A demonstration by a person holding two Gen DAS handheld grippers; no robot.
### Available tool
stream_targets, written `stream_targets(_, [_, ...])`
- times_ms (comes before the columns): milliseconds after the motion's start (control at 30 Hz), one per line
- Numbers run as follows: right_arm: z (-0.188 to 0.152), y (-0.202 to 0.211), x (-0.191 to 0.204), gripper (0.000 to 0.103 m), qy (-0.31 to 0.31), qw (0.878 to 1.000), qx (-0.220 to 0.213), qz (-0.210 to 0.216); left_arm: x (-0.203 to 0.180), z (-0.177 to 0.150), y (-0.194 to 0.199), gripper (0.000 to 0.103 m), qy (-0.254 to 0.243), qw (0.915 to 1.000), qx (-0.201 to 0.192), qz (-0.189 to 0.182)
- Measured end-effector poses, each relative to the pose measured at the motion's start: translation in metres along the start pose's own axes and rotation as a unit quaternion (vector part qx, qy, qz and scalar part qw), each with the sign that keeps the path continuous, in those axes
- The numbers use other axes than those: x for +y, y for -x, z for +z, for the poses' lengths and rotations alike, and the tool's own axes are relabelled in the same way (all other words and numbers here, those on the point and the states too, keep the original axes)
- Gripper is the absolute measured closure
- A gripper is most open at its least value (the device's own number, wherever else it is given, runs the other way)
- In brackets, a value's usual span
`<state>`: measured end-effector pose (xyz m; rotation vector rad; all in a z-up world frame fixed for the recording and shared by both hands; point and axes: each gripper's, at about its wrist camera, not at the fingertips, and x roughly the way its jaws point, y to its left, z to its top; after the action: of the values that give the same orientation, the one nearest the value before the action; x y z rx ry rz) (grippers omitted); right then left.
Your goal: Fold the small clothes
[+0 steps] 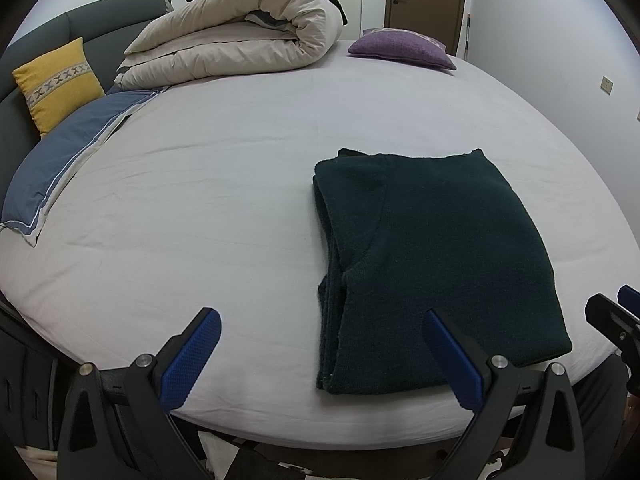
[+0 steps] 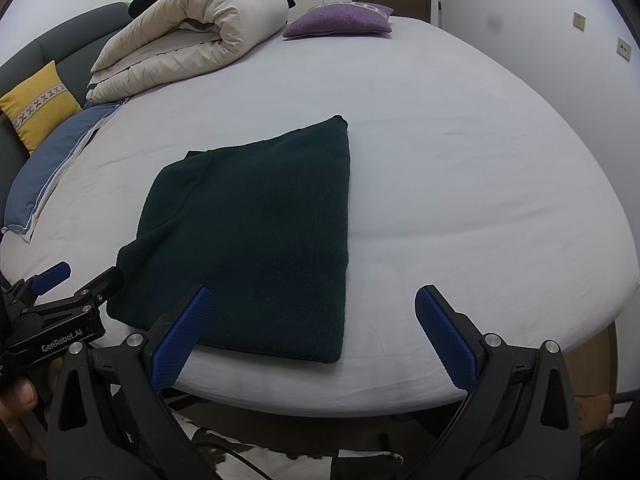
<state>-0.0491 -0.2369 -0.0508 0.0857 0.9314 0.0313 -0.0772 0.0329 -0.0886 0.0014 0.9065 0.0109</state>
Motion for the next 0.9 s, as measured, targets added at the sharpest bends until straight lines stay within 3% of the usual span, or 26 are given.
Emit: stream_targets(900, [-0.0056,-0.0033,0.0012,0.0,-0.001,1.0,0.003,0.003,-0.0003,-0.0048,0.0009,0.0,0.002,1.0,0.003,-0.002])
